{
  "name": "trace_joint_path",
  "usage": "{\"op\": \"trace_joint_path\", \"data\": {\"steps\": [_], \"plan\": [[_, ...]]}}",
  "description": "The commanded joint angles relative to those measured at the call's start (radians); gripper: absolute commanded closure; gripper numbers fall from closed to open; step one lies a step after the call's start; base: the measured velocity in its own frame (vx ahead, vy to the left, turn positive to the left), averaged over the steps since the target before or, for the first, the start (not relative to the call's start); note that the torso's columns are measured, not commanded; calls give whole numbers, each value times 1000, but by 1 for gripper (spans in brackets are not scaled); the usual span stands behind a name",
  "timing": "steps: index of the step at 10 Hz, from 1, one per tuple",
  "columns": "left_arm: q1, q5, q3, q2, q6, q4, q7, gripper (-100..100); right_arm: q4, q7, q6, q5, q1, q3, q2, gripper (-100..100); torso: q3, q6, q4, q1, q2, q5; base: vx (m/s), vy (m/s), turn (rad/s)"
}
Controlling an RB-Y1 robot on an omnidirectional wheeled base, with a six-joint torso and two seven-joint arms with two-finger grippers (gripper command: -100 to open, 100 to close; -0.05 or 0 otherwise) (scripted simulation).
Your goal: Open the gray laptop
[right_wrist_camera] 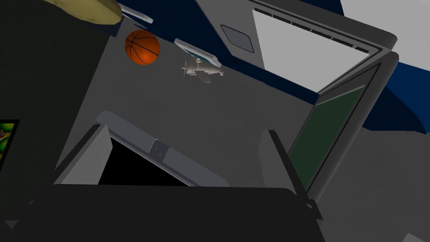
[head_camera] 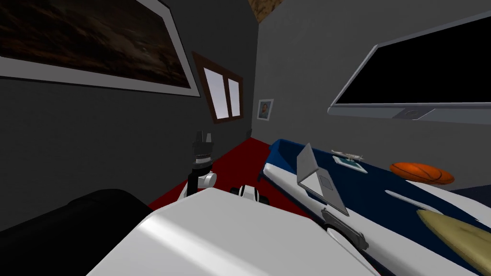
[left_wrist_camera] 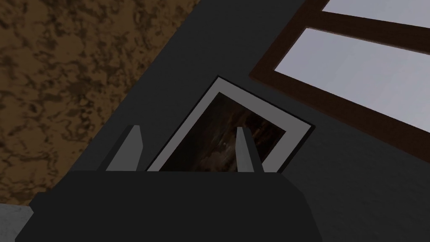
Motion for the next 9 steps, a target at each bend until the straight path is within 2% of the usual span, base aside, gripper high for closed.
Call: {"op": "trace_joint_path", "data": {"steps": [1, 2, 4, 5, 9], "plan": [[0, 0, 0, 0, 0, 0, 0, 0, 80, 3, 79, 52, -21, 20, -39, -100, 0, -1, 0, 1, 0, 0, 79, 118, 346], [0, 0, 0, 0, 0, 0, 0, 0, 90, 3, 95, 52, -21, 20, -39, -100, -1, -1, 0, 3, -1, 1, 75, 91, 106], [0, 0, 0, 0, 0, 0, 0, 0, 148, 2, 161, 96, -36, 38, -71, -100, 0, -1, 0, 0, 0, 0, 94, 82, 212], [0, 0, 0, 0, 0, 0, 0, 0, 159, 2, 170, 96, -36, 38, -71, -100, -1, -1, 0, 0, -1, 0, 74, 54, 113], [0, 0, 0, 0, 0, 0, 0, 0, 272, -1, 288, 164, -63, 70, -121, -100, -1, -1, 0, 2, -1, 0, 83, 69, 222]]}}
